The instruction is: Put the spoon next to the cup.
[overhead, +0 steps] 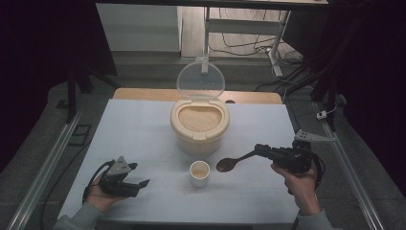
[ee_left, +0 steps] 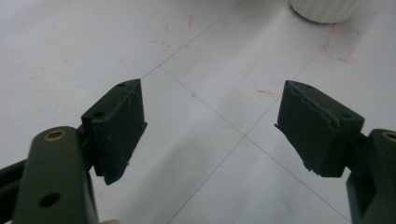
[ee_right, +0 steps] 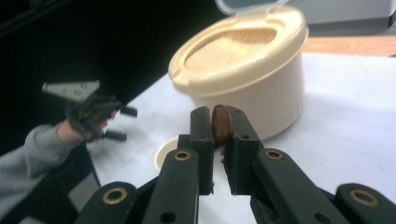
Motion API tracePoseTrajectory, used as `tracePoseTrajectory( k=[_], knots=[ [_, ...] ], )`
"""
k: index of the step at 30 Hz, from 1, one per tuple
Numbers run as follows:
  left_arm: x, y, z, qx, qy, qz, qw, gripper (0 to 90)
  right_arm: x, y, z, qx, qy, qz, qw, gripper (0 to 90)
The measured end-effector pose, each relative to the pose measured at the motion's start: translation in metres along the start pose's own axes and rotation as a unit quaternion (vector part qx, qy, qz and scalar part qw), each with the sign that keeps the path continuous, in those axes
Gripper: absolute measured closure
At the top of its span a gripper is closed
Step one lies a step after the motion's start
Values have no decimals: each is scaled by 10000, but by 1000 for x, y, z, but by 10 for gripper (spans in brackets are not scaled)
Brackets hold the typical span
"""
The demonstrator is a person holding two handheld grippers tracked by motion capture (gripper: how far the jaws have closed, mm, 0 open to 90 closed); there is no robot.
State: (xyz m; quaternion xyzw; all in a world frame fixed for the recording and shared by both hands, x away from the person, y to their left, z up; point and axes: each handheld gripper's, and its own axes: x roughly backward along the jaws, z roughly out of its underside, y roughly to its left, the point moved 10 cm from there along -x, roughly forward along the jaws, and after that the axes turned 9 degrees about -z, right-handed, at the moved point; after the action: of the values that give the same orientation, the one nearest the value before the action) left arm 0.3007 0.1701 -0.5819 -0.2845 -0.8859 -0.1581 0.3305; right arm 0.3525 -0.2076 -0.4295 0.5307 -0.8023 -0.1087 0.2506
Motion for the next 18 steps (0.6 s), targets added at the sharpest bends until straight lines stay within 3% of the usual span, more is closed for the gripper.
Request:
tracePoseTrajectory(
  k=[3,9,15,18],
  knots=[
    [0,0,0,4,6,4,10000,228,-4,2,8,28,336,-94,9994,825],
    [0,-1,0,-5,3,-2,10000,228,-20,9,26,31,1042,-386,9938,824],
    [-1,0,0,-13,25,1,10000,228,-38,11,41,-15,1794,-646,9817,825],
    [-1,-1,0,-13,15,-1,10000,228,-47,9,44,-20,2018,-694,9770,824]
  ],
)
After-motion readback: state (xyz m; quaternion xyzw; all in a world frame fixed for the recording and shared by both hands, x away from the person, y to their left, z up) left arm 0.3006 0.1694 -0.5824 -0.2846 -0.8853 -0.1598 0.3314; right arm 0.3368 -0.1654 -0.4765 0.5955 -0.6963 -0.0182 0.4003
